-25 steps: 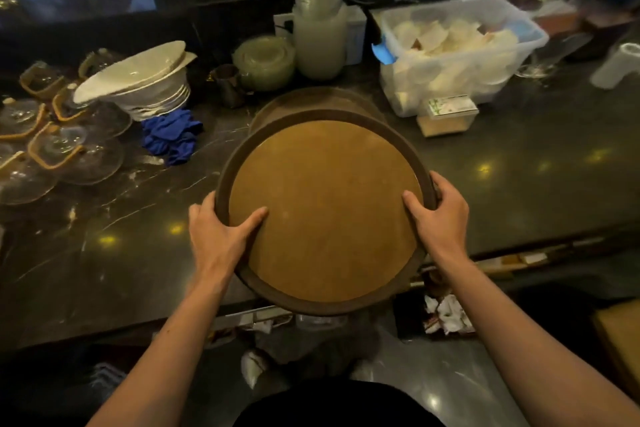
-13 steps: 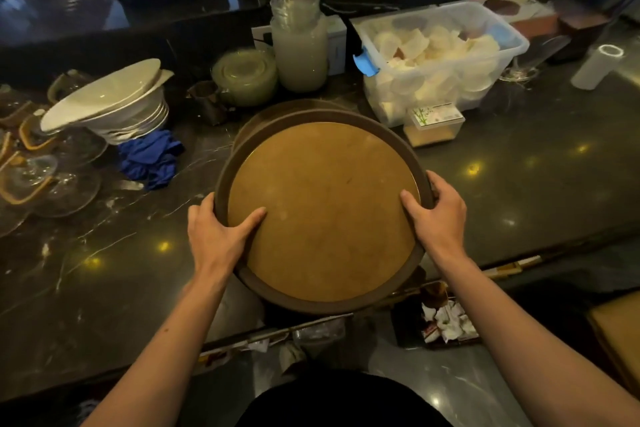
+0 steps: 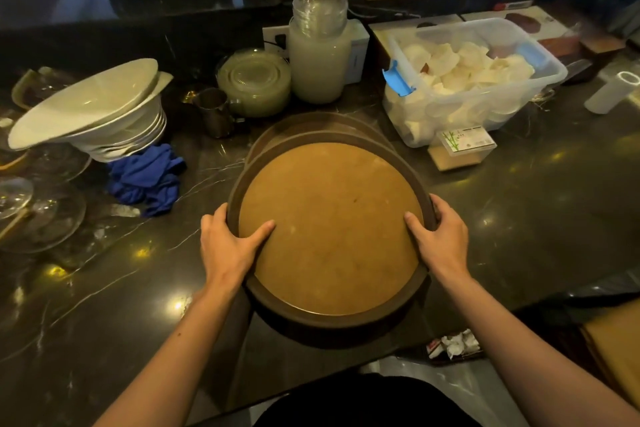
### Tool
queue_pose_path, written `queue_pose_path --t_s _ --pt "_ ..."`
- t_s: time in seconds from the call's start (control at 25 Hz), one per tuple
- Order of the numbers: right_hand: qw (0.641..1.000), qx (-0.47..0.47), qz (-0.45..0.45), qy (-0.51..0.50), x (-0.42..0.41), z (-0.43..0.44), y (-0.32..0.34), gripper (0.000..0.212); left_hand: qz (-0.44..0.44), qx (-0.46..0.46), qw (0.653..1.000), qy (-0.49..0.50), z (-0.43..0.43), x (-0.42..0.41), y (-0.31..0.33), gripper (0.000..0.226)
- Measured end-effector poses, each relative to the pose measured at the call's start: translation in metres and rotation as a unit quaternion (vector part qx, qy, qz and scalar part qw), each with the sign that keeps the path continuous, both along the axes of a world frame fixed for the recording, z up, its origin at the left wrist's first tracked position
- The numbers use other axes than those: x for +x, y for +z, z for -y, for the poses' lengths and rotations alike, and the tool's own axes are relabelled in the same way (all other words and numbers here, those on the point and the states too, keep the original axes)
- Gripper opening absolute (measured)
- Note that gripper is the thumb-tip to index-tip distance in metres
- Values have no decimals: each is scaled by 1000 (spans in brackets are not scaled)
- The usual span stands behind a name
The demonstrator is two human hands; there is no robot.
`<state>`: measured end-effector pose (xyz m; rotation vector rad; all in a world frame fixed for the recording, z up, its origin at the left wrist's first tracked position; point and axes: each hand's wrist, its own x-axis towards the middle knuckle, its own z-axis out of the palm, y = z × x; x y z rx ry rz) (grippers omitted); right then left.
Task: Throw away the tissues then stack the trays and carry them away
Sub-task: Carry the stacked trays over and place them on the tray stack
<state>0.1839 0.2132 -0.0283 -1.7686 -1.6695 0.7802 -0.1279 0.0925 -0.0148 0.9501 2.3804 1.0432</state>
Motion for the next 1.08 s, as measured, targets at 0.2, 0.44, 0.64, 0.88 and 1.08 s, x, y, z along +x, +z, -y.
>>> queue_pose_path --t_s 0.2,0.44,0.64,0.88,1.08 --pt "1000 -3 11 20 -10 -45 -4 66 1 -5 1000 20 -35 -2 -7 92" --pt "998 -22 22 47 -19 -103 -17 67 -2 -27 999 43 -77 -4 -17 93" --pt "997 -26 43 53 -29 -132 -30 67 -11 -47 998 35 -106 -11 -26 91" --pt "993 -39 89 72 -36 -144 -37 70 -1 -62 998 21 -119 -11 -31 89" --pt "981 -47 163 89 -44 -147 -34 67 -1 -85 996 24 -120 -13 -32 95"
